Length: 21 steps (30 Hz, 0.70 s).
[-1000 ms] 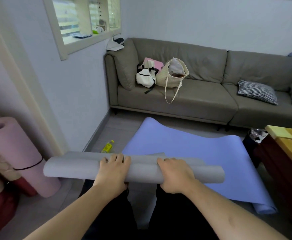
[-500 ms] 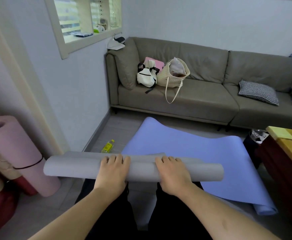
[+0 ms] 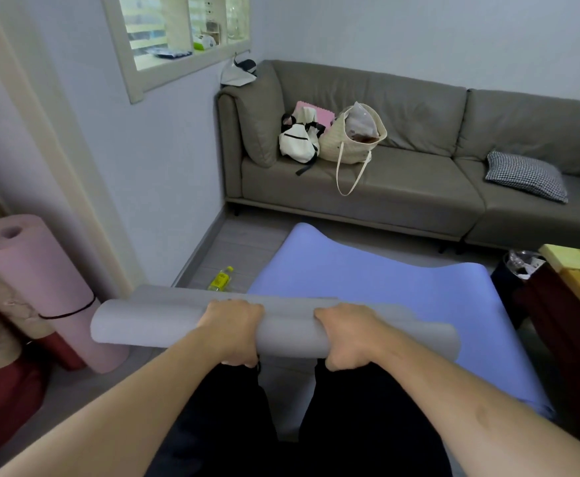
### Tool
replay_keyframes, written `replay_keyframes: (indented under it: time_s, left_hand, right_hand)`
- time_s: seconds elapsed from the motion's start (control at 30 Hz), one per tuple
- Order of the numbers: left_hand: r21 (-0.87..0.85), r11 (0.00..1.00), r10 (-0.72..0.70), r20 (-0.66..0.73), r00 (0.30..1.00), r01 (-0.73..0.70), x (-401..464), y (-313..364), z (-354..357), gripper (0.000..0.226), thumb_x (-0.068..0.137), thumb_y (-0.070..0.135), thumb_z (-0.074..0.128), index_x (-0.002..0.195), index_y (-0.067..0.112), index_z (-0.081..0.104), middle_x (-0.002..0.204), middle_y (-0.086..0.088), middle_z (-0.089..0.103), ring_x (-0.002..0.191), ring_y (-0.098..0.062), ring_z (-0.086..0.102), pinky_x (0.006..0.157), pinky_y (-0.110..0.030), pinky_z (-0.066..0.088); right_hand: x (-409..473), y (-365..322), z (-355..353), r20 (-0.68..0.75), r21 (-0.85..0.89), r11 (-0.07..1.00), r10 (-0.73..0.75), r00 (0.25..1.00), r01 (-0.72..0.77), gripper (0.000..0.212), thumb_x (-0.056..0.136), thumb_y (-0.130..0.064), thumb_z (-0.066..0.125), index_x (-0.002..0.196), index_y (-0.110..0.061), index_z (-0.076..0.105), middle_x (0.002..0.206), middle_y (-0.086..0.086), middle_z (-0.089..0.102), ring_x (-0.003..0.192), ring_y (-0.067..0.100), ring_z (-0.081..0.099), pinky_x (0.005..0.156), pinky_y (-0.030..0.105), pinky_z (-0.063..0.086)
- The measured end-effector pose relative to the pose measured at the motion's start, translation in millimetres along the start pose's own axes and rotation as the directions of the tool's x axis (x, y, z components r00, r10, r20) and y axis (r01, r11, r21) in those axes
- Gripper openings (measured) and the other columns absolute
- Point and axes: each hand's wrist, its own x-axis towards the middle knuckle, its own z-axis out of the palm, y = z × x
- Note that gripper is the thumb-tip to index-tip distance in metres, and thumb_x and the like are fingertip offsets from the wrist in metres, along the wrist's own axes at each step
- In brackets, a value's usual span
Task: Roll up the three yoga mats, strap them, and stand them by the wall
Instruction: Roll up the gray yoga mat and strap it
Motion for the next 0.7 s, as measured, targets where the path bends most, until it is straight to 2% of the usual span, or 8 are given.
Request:
replay_keyframes:
  time_s: [0.03,0.13,0.2,0.3,0.43,0.5,0.6,0.7]
  left_hand:
    - [-0.023,1.000,0.005,0.025,1.000,-0.005,0.3,-1.4,-2.3,0.050,0.069,0.045,0.078,0.105,0.031,0.047,0.115,0.002,0.066,0.107,-0.026,0.065,0.079,-0.037,0.044]
    - [-0.110,0.994,0.003,0.112,0.994,0.010,2.7,-6.9,-8.4,0.053,0.067,0.046,0.081,0.109,0.028,0.054,0.111,0.003,0.065,0.102,-0.025,0.065,0.084,-0.036,0.055]
    - [-0.126,0.992,0.020,0.150,0.989,-0.001,5.1,-9.6,-12.7,0.056,0.065,0.045,0.083,0.112,0.028,0.058,0.110,0.003,0.065,0.101,-0.024,0.064,0.088,-0.039,0.057]
    - [-0.067,0.998,0.010,0.117,0.993,-0.002,3.9,-1.5,-8.1,0.056,0.070,0.045,0.080,0.117,0.028,0.055,0.113,0.003,0.065,0.105,-0.025,0.064,0.089,-0.038,0.053]
    - [0.045,0.998,-0.033,-0.158,0.987,0.040,-7.6,7.5,21.4,0.057,0.080,0.043,0.071,0.128,0.025,0.047,0.124,0.001,0.057,0.119,-0.026,0.054,0.097,-0.042,0.041]
    - [0.058,0.995,-0.060,-0.239,0.969,0.076,-9.1,8.4,31.3,0.056,0.081,0.041,0.071,0.128,0.023,0.047,0.126,0.000,0.055,0.119,-0.026,0.054,0.101,-0.040,0.038]
    - [0.027,0.993,-0.105,-0.234,0.967,0.114,-4.0,9.7,28.4,0.050,0.080,0.039,0.070,0.123,0.024,0.050,0.123,0.001,0.060,0.116,-0.025,0.057,0.099,-0.039,0.039]
    - [0.022,0.994,-0.098,-0.166,0.981,0.103,2.4,6.8,18.2,0.044,0.079,0.037,0.069,0.117,0.026,0.052,0.118,0.001,0.063,0.112,-0.025,0.060,0.093,-0.040,0.042]
  right_hand:
    - [-1.7,-0.5,3.0,-0.043,0.007,1.000,0.001,0.999,-0.001,0.046,0.070,-0.032,0.076,0.107,-0.026,0.048,0.110,0.000,0.063,0.102,0.030,0.065,0.074,0.035,0.047]
    - [-10.7,0.4,24.3,-0.301,-0.097,0.995,-0.058,0.952,0.030,0.059,0.071,-0.041,0.079,0.117,-0.024,0.048,0.116,0.000,0.058,0.106,0.028,0.059,0.083,0.041,0.046]
    - [-15.6,-2.5,41.0,-0.361,-0.176,0.984,-0.064,0.930,-0.001,0.068,0.071,-0.048,0.085,0.120,-0.022,0.047,0.112,0.000,0.057,0.100,0.027,0.058,0.083,0.042,0.046]
    - [-11.2,-3.5,44.0,-0.335,-0.189,0.981,-0.023,0.942,-0.043,0.056,0.076,-0.031,0.079,0.119,-0.021,0.046,0.107,0.003,0.059,0.095,0.029,0.061,0.077,0.042,0.042]
    - [0.9,2.2,24.2,-0.210,-0.096,0.995,-0.006,0.978,-0.015,0.047,0.072,-0.024,0.073,0.113,-0.024,0.048,0.104,0.002,0.062,0.093,0.031,0.065,0.070,0.037,0.042]
    - [4.5,5.2,18.4,-0.152,-0.050,0.999,-0.005,0.988,-0.003,0.045,0.071,-0.024,0.071,0.109,-0.024,0.049,0.100,0.000,0.061,0.094,0.029,0.065,0.068,0.036,0.044]
    - [5.8,3.6,15.7,-0.130,-0.008,1.000,0.005,0.991,-0.006,0.045,0.068,-0.023,0.072,0.107,-0.024,0.049,0.098,-0.001,0.059,0.095,0.028,0.064,0.072,0.037,0.050]
    - [-0.7,0.3,29.3,-0.269,-0.034,0.999,0.006,0.963,-0.016,0.051,0.069,-0.029,0.077,0.112,-0.022,0.051,0.109,-0.001,0.058,0.103,0.027,0.059,0.080,0.039,0.050]
